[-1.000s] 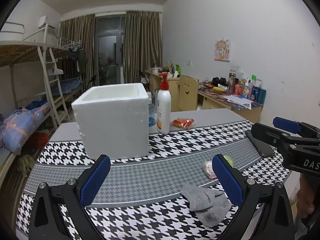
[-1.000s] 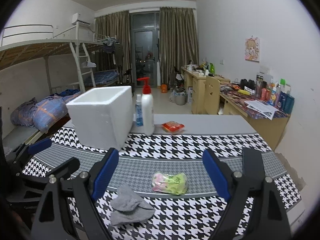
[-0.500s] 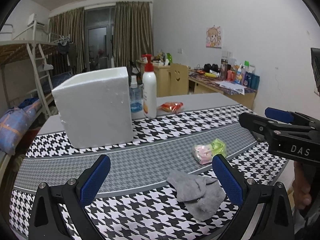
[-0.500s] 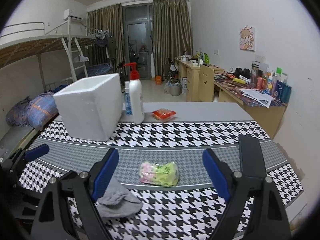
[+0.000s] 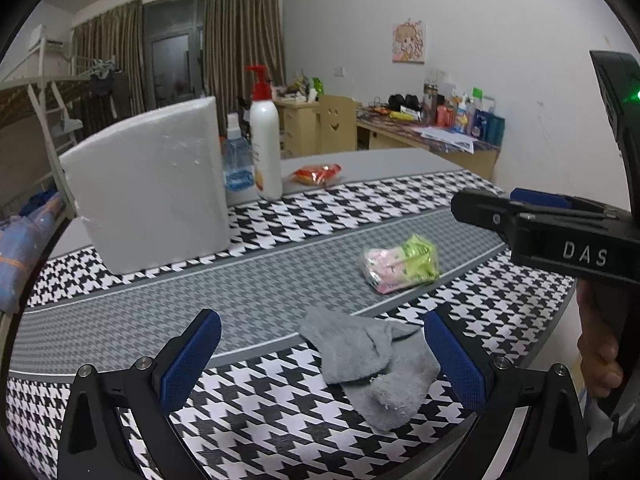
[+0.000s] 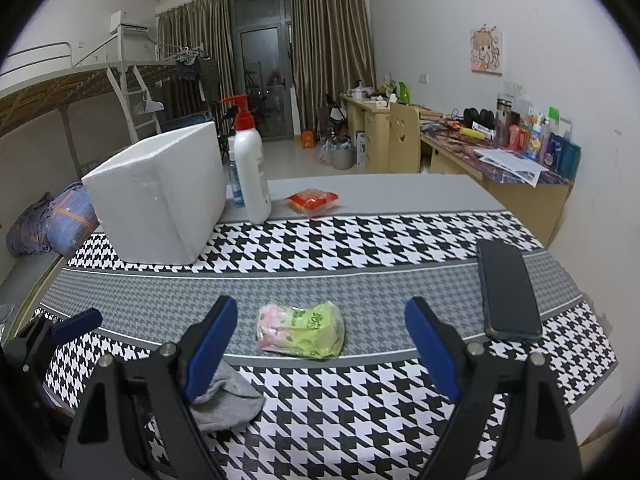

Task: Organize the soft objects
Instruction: 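Move the left tool to the grey sock while the right tool approaches the wrapped tissue pack, then close the left gripper on the grey sock while the right gripper grasps the tissue pack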

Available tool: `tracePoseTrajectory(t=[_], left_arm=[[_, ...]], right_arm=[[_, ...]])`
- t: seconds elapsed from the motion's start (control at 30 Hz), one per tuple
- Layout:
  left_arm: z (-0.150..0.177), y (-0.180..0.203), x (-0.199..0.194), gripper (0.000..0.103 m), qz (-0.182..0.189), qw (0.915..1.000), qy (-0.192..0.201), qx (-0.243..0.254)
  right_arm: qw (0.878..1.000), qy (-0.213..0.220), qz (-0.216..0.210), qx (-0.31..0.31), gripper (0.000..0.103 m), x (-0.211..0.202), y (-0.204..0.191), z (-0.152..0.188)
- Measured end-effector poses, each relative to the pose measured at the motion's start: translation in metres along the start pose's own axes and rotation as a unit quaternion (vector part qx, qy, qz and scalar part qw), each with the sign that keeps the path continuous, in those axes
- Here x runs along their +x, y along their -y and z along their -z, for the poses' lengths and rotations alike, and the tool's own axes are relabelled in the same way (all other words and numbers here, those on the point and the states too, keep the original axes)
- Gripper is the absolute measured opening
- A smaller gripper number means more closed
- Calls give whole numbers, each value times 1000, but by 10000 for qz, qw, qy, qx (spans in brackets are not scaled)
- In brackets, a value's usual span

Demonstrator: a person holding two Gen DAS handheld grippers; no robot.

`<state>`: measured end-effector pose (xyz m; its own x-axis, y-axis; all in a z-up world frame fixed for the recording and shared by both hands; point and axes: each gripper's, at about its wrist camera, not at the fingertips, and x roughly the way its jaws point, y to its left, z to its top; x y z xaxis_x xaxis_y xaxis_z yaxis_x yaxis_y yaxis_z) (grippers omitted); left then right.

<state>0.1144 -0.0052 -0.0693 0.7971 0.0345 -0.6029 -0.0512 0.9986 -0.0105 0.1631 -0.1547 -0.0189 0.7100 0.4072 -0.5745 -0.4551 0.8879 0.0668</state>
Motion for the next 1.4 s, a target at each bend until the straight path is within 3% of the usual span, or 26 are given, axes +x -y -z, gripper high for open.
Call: tracePoseTrajectory(t=[0.53, 0.87, 1.07, 1.13, 1.2, 1.23, 1.4], left_arm=[[9, 10, 38, 102, 136, 9976, -665, 102], [16, 16, 53, 67, 245, 9942, -1015, 254], [18, 16, 55, 60, 360, 9930, -1087, 298], [17, 15, 54, 47, 377, 9930, -1077, 305], [16, 14, 54, 26, 398, 9931, -1062, 312], [15, 14, 54, 22, 448, 9928, -1065, 310], [14, 9, 53, 17, 627, 9922, -1044, 249]], right_arm=[[9989, -444, -43, 156, 89, 28, 14, 10], [9980, -593, -139, 160, 89, 41, 14, 13], [9973, -692, -187, 138, 89, 48, 12, 13], [9970, -737, -190, 124, 89, 52, 11, 13], [9967, -788, -175, 77, 89, 56, 9, 14], [9966, -808, -169, 72, 89, 58, 8, 14], [9954, -924, -237, 102, 89, 64, 6, 14]])
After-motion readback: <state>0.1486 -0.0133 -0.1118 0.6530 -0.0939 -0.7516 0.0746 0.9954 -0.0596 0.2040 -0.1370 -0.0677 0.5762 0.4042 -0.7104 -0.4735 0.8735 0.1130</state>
